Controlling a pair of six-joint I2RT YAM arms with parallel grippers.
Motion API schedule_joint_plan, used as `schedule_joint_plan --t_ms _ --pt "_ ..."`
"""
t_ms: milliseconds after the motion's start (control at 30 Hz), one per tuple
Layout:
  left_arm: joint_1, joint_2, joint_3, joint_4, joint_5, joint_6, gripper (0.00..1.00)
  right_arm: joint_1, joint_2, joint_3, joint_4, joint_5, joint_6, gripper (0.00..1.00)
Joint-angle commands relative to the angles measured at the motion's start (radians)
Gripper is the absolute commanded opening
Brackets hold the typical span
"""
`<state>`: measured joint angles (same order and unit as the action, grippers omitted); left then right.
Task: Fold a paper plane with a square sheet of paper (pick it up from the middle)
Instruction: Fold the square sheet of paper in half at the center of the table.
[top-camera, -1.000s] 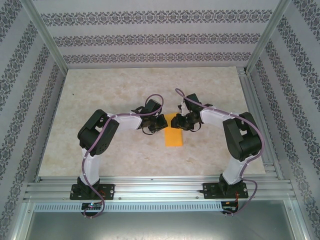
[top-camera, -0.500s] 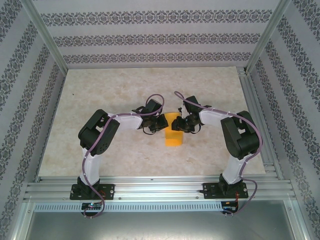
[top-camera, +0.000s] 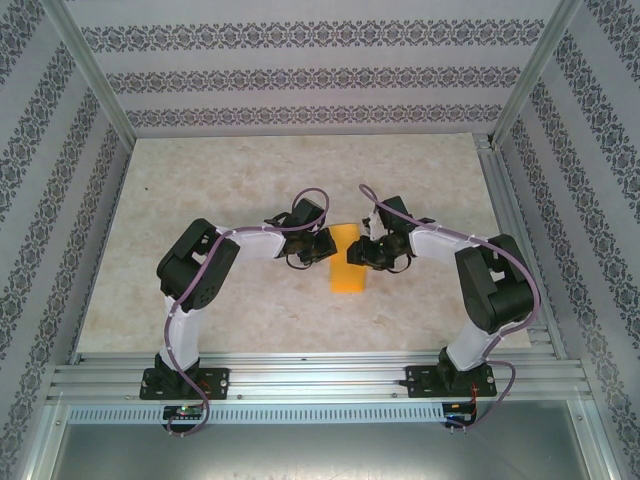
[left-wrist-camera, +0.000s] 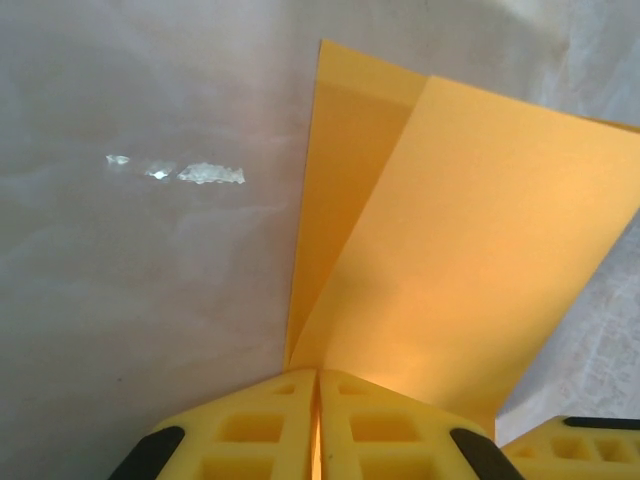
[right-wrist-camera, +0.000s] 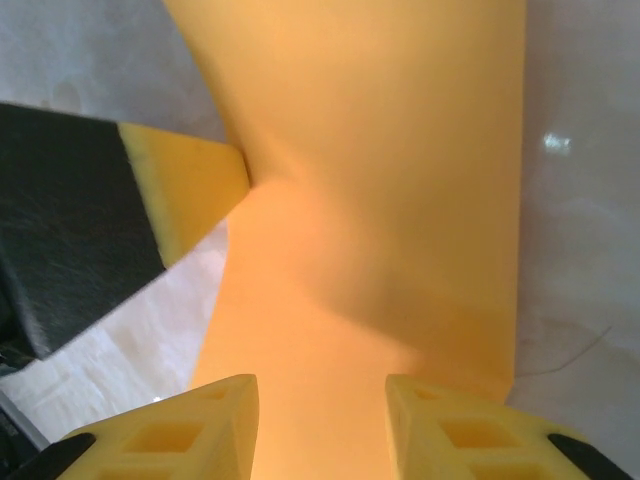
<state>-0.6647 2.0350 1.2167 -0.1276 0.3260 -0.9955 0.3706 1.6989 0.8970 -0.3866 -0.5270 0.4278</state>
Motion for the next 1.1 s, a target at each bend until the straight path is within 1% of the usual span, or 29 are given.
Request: schedule_joint_plan --t_ms 0,167,267,500,700,900,967,1067 --pt "-0.024 0.043 0.003 -0.076 -0.033 0.027 0.12 -0.004 0.03 -0.034 0.035 -0.023 0.014 0.38" --pt "-0.024 0.046 0.006 -0.081 -0.034 0.028 0.12 -0.017 0.065 -0.044 0.008 0.035 -0.008 0.38" --pt "-0.024 0.047 0.008 -0.084 -0.033 0.032 0.12 -0.018 0.042 -0.032 -0.023 0.04 -0.02 0.39" --pt "-0.026 0.048 0.007 -0.084 -0.034 0.032 0.12 -0.019 -0.067 -0.068 0.015 -0.065 0.014 0.39" --pt "-0.026 0.047 0.011 -0.087 -0.035 0.033 0.12 -0.015 -0.046 -0.148 0.1 -0.105 0.057 0.39" --pt "-0.026 0.047 0.011 -0.09 -0.037 0.034 0.12 -0.014 -0.007 -0.168 0.05 -0.004 0.035 0.39" --pt "-0.026 0.047 0.013 -0.09 -0.035 0.034 0.12 -0.014 -0.016 -0.16 0.04 -0.009 0.03 0.39" --pt "-0.026 0.045 0.012 -0.095 -0.039 0.036 0.12 -0.013 -0.069 -0.152 0.026 -0.03 0.03 0.39"
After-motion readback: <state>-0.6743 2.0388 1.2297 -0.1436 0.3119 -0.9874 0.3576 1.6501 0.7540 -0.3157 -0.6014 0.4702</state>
